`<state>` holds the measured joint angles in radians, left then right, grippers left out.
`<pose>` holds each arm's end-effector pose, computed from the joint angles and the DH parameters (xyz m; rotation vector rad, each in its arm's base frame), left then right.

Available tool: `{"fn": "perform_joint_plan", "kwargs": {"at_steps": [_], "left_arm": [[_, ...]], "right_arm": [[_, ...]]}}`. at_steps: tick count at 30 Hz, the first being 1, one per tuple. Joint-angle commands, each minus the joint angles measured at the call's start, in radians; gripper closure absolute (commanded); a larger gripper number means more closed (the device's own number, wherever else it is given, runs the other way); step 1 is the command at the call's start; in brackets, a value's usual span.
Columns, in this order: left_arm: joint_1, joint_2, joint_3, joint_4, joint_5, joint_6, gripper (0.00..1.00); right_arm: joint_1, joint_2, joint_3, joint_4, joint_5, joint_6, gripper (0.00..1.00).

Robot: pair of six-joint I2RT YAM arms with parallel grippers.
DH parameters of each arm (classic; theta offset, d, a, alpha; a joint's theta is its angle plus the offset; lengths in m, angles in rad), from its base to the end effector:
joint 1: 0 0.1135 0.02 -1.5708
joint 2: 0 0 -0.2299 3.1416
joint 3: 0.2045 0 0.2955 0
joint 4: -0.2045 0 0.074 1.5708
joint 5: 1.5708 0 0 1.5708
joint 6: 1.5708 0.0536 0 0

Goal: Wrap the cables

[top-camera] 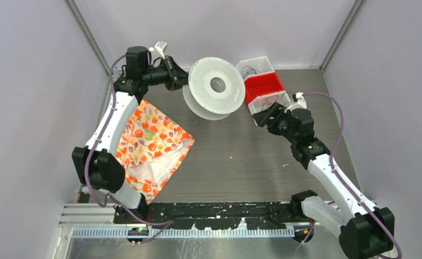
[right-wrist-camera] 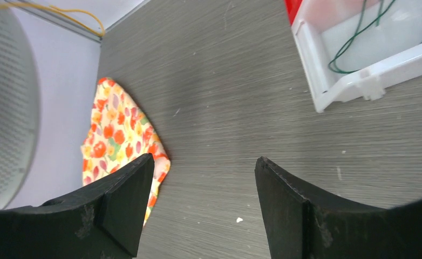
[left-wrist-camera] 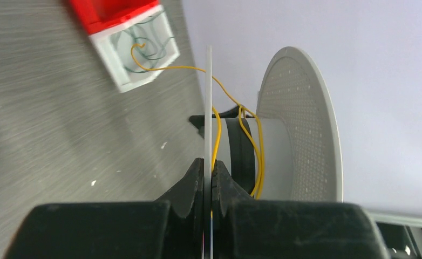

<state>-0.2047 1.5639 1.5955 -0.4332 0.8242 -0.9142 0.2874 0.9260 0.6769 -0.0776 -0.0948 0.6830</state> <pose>0.3908 -0.1213 0.3694 -0.1582 2.1585 -1.5005 0.2840 0.0892 0.2432 0.3208 1.9406 0.7399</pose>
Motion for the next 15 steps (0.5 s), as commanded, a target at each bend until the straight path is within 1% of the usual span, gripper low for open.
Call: {"fn": "perform_joint_plan", "kwargs": {"at_steps": [1,4,5,7,10,12,13,15], "left_arm": [[0.010,0.019,0.010,0.347,0.214,-0.196,1.00],[0.017,0.065,-0.043,0.536,0.249,-0.316,1.00],[0.019,0.079,-0.062,0.579,0.256,-0.340,0.99],[0.019,0.104,-0.128,0.724,0.272,-0.434,0.99],[0.019,0.152,-0.208,1.037,0.296,-0.658,0.99],[0.020,0.180,-0.234,1.199,0.294,-0.797,0.99],[0.020,0.189,-0.239,1.250,0.293,-0.842,0.99],[0.020,0.188,-0.234,1.264,0.296,-0.870,0.99]], "right_arm": [[-0.015,0.048,-0.019,0.179,-0.126,0.101,0.27],[-0.016,0.097,-0.017,0.236,-0.140,0.113,0.27],[-0.017,0.111,-0.012,0.238,-0.141,0.109,0.27],[-0.017,0.121,-0.010,0.233,-0.140,0.097,0.27],[-0.018,0.096,-0.010,0.205,-0.131,0.074,0.27],[-0.020,0.064,-0.018,0.201,-0.123,0.044,0.28],[-0.020,0.045,-0.027,0.205,-0.118,0.023,0.28],[-0.020,-0.001,-0.055,0.233,-0.101,-0.015,0.28]]}}
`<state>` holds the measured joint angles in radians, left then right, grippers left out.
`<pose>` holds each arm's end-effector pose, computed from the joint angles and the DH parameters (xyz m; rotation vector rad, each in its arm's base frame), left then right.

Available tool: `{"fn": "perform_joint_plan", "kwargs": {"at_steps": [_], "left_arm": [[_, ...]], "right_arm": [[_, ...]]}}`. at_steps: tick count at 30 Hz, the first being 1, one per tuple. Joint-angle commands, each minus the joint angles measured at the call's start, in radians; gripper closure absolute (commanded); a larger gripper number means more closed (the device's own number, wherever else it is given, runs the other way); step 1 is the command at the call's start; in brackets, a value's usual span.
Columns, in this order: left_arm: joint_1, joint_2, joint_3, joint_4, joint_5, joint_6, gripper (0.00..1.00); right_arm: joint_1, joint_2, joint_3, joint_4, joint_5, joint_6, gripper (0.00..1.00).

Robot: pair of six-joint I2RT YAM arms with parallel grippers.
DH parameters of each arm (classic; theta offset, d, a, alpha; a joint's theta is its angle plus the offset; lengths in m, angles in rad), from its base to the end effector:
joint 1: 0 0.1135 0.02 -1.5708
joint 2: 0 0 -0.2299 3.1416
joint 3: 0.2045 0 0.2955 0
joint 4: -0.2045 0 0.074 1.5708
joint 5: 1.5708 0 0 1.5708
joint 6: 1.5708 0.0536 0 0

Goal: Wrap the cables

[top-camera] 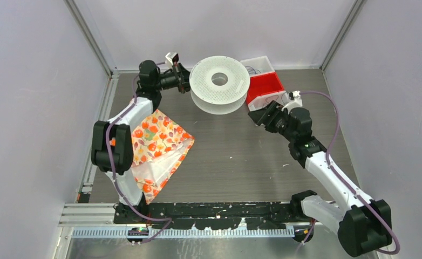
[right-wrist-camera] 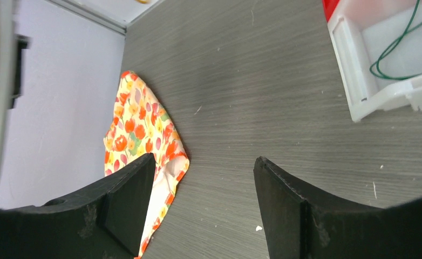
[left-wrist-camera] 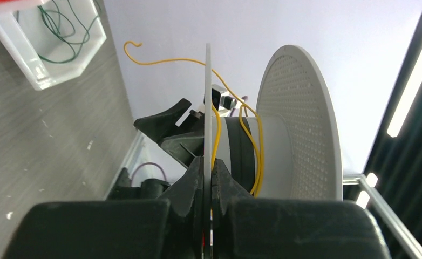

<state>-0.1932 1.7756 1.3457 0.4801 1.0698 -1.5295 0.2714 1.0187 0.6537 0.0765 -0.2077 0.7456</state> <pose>0.4369 -0.1334 0.2776 -0.2235 2.0062 -2.0282 0.2980 0.0944 0.2260 0.3099 1.9265 0.8840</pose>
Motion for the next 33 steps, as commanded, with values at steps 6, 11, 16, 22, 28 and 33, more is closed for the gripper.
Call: {"fn": "perform_joint_plan", "kwargs": {"at_steps": [6,11,16,22,28,33], "left_arm": [[0.008,-0.075,0.073,0.156,0.073,-0.201,0.99],[0.008,-0.147,0.101,-0.074,0.053,-0.098,0.99],[0.008,-0.201,0.131,-0.232,0.026,-0.022,0.99],[0.001,-0.238,0.184,-0.434,0.028,0.068,1.00],[0.001,-0.275,0.197,-0.650,-0.056,0.060,0.99],[0.000,-0.297,0.164,-0.672,-0.116,-0.001,0.99]], "right_arm": [[-0.004,-0.170,-0.071,0.153,0.008,-0.201,0.28],[-0.004,-0.125,-0.059,0.289,0.023,-0.276,0.28],[-0.009,0.049,-0.012,0.497,0.046,-0.057,0.26],[-0.015,0.323,0.116,0.654,-0.053,0.411,0.28],[-0.015,0.576,0.166,1.037,-0.113,0.818,0.39],[-0.008,0.671,0.208,1.102,-0.126,0.928,0.42]]}}
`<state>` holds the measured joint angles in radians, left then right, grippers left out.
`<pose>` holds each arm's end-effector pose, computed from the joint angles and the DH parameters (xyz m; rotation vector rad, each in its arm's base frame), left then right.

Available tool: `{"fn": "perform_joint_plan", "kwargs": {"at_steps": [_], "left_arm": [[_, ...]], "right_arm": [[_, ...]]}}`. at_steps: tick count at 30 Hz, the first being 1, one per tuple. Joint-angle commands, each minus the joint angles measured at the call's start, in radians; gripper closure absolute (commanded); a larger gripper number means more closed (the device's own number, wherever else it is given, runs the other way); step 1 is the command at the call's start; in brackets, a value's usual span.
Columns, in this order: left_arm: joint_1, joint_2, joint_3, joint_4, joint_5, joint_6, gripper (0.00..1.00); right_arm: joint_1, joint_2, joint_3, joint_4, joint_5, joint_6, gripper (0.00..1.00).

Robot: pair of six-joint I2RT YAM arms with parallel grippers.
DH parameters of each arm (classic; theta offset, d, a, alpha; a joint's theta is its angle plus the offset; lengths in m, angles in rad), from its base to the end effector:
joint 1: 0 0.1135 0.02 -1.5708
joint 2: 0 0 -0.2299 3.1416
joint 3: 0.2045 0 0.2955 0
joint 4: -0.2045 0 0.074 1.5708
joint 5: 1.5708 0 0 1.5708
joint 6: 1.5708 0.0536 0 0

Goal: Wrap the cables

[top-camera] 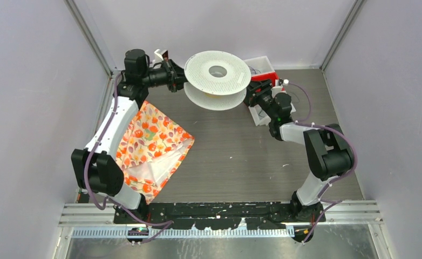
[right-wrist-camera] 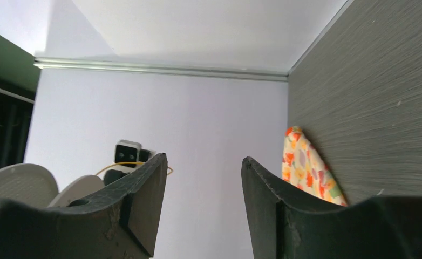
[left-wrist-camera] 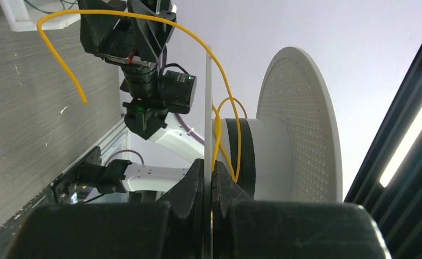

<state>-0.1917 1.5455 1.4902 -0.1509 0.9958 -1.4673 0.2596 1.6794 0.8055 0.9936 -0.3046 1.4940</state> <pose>0.3913 -0.1218 0.3661 -0.4848 2.1487 -1.9471 0.3833 0.1184 0.1736 0.7276 1.5223 1.6042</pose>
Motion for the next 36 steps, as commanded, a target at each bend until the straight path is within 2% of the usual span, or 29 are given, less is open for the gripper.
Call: {"fn": "perform_joint_plan", "kwargs": {"at_steps": [1,4,9,12,16,24,36], "left_arm": [[-0.002,-0.069,0.017,-0.050,-0.053,-0.069,1.00],[-0.002,-0.078,-0.007,-0.018,-0.079,-0.107,0.99],[-0.003,-0.084,-0.025,0.054,-0.085,-0.154,0.99],[-0.005,-0.091,-0.033,0.071,-0.087,-0.169,0.99],[-0.006,-0.099,-0.056,0.119,-0.089,-0.201,1.00],[-0.006,-0.114,-0.092,0.177,-0.092,-0.238,0.99],[-0.006,-0.119,-0.108,0.221,-0.088,-0.268,1.00]], "right_arm": [[0.008,0.011,0.061,0.166,-0.027,0.178,0.42],[0.033,0.025,0.082,0.113,-0.030,0.177,0.42],[0.161,0.095,0.135,0.154,0.033,0.152,0.41],[0.236,0.162,0.168,0.229,0.112,0.085,0.41],[0.310,0.251,0.148,0.435,0.284,-0.094,0.41],[0.350,0.345,0.268,0.447,0.278,-0.228,0.41],[0.371,0.392,0.346,0.447,0.296,-0.244,0.41]]}}
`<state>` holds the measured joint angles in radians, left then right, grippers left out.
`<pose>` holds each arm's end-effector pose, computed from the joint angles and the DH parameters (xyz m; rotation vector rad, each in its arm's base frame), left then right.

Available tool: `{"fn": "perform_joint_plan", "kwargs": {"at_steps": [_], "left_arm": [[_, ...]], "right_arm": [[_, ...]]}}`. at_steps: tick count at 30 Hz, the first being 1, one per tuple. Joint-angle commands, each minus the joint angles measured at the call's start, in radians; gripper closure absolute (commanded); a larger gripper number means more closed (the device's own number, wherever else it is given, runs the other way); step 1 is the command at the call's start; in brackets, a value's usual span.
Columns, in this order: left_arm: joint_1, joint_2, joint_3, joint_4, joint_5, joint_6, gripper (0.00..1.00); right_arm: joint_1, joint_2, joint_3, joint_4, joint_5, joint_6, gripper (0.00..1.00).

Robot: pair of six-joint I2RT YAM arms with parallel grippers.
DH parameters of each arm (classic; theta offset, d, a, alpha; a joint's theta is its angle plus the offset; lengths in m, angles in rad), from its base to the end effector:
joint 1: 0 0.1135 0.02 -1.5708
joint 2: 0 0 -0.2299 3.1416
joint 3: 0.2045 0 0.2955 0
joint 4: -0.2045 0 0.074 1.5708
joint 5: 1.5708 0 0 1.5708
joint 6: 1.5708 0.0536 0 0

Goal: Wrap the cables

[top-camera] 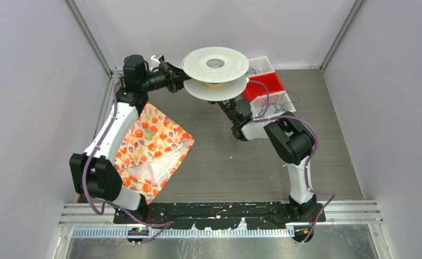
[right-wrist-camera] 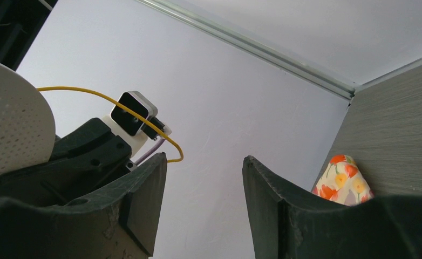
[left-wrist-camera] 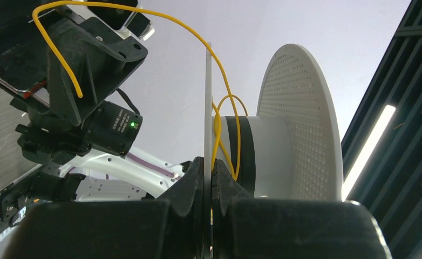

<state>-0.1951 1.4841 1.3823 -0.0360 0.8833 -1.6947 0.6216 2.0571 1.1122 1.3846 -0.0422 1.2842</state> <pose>0.3854 -0.1184 0.3580 -0.7722 2.0565 -1.9962 0.3735 0.2703 0.1717 0.3841 1.2503 1.6947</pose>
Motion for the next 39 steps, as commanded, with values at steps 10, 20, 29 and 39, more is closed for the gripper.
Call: {"fn": "perform_joint_plan", "kwargs": {"at_steps": [10,20,29,39], "left_arm": [[-0.003,-0.066,-0.015,0.115,0.022,-0.046,0.99],[-0.003,-0.072,-0.022,0.117,0.021,-0.048,0.99],[0.000,-0.070,-0.043,0.130,0.024,-0.043,0.99],[0.000,-0.059,-0.043,0.111,0.009,0.005,0.99]], "right_arm": [[0.022,0.043,0.115,0.056,0.039,-0.033,0.42],[0.021,0.047,0.121,0.054,0.085,-0.010,0.93],[-0.140,-0.227,-0.282,0.054,0.113,-0.038,1.00],[-0.268,-0.643,-0.526,-0.208,-0.017,-0.215,1.00]]}}
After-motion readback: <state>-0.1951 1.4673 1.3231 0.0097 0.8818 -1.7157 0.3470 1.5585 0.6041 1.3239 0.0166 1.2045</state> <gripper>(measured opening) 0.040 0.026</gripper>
